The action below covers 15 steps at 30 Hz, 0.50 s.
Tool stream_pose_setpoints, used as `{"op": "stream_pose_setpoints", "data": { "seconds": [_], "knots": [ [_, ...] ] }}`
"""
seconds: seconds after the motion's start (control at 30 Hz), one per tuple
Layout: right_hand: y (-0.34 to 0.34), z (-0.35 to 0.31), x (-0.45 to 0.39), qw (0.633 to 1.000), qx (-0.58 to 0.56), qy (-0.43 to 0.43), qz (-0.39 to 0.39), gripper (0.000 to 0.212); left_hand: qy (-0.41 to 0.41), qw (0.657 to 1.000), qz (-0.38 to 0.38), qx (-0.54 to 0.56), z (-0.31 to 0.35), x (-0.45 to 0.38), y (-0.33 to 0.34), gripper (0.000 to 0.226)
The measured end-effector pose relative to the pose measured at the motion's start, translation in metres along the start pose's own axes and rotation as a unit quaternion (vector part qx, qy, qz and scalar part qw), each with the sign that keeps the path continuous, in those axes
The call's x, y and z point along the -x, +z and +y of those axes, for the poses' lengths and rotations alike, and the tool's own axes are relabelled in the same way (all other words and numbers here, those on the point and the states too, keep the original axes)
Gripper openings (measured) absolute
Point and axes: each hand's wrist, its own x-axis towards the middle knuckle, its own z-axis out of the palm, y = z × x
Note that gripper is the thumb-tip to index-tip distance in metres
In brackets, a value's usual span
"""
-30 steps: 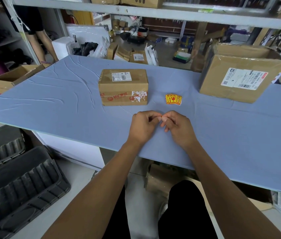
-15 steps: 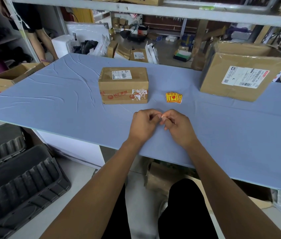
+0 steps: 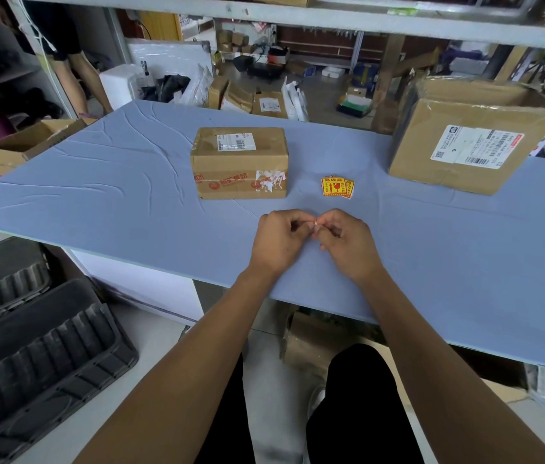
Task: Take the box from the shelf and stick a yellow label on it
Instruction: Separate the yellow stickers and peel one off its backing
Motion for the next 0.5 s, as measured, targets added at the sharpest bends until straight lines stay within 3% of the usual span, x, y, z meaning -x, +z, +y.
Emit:
{"op": "stream_pose_setpoints", "data": {
  "seconds": [0.5],
  "knots": [
    [-0.0031,-0.0006,0.0011,1.0,-0.015,0.009,0.006,0.012,-0.011,1.0,-0.008,0.016,-0.0003,0.0002,0.0,0.012]
  ]
}}
